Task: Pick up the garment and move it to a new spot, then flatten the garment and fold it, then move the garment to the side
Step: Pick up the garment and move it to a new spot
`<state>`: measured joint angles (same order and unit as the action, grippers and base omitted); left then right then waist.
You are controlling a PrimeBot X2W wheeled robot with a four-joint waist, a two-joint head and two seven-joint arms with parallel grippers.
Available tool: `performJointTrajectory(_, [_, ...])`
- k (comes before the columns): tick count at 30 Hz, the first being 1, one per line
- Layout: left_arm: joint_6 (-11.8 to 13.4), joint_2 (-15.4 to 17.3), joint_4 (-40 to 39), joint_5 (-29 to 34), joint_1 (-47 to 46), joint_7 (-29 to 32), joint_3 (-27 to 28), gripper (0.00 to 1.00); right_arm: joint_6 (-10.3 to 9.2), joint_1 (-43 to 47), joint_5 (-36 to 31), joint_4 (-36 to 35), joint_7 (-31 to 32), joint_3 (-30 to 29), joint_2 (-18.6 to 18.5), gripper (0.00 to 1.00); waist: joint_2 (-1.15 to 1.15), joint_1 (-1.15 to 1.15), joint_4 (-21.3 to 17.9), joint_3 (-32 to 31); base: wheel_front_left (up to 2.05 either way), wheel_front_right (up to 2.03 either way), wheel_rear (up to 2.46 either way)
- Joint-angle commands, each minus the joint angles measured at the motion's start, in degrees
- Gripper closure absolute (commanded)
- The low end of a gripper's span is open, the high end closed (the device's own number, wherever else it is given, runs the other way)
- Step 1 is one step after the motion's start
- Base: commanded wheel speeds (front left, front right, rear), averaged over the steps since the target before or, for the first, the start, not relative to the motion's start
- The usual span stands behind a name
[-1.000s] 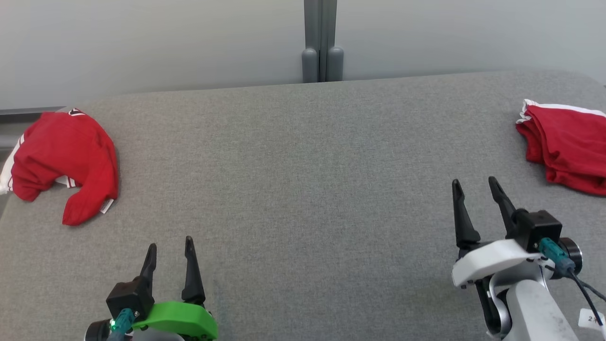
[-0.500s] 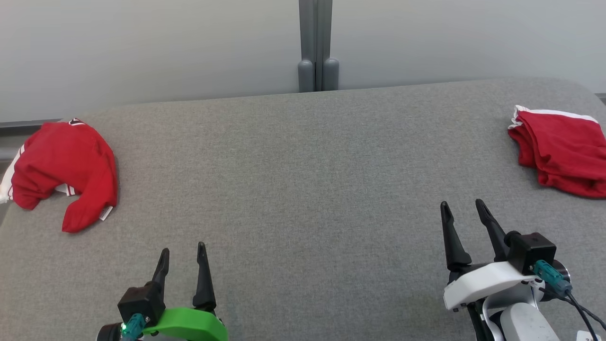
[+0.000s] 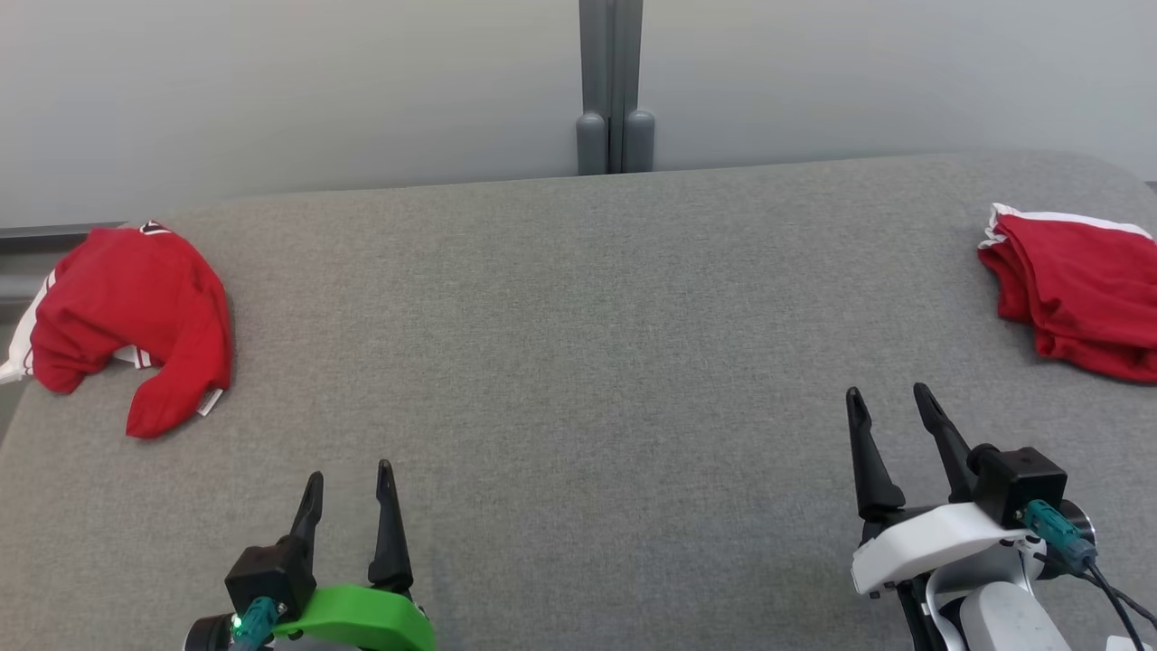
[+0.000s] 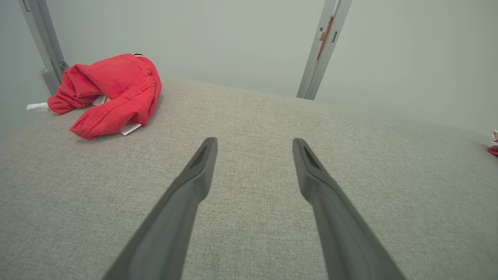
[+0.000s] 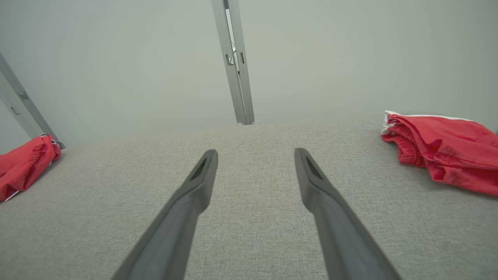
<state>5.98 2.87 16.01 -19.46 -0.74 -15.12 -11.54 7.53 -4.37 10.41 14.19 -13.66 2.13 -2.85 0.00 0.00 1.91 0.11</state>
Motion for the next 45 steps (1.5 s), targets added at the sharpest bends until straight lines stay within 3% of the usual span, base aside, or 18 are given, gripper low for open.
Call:
performJointTrajectory(1, [0.0, 0.1, -0.1, 0.3, -0.9, 0.0, 0.1, 0.00, -0.09, 0.6, -0.3, -0.5, -0.2, -0.2, -0.1, 0.00, 0.00, 0.00, 0.8, 0.1, 0.00, 0.00, 0.00])
performJointTrajectory(5, [-0.2, 0.1, -0.2, 0.7, -1.5, 0.0, 0.2, 0.00, -0.09, 0.7, -0.6, -1.0, -0.5, -0.5, -0.1, 0.00, 0.00, 0.00, 4.1, 0.5, 0.00, 0.00, 0.00])
performJointTrajectory(16, [-0.3, 0.1, -0.6, 1.4, -2.4, 0.0, 1.6, 0.00, -0.09, -0.5, 0.1, -1.3, -0.9, 0.7, -0.1, 0.00, 0.00, 0.00, 17.5, 1.3, 0.00, 0.00, 0.00])
performJointTrajectory(24, [-0.6, 0.1, -0.8, 1.6, -2.2, 0.0, 1.9, 0.00, -0.09, -1.1, 0.5, -0.2, -1.2, 1.2, -0.1, 0.00, 0.00, 0.00, 23.2, 1.4, 0.00, 0.00, 0.00])
performJointTrajectory(39, [-0.3, 0.1, -1.2, 1.7, -1.2, 0.0, 1.9, 0.00, -0.09, -1.6, 0.3, 0.8, -1.5, 2.3, -0.1, 0.00, 0.00, 0.00, 24.1, 1.2, 0.00, 0.00, 0.00])
performJointTrajectory(45, [-1.9, 3.2, -0.9, 2.5, -4.7, 0.0, 3.3, 0.00, -0.09, -2.7, -0.9, -0.7, -1.2, 2.5, -0.1, 0.00, 0.00, 0.00, 21.7, 3.1, 0.00, 0.00, 0.00])
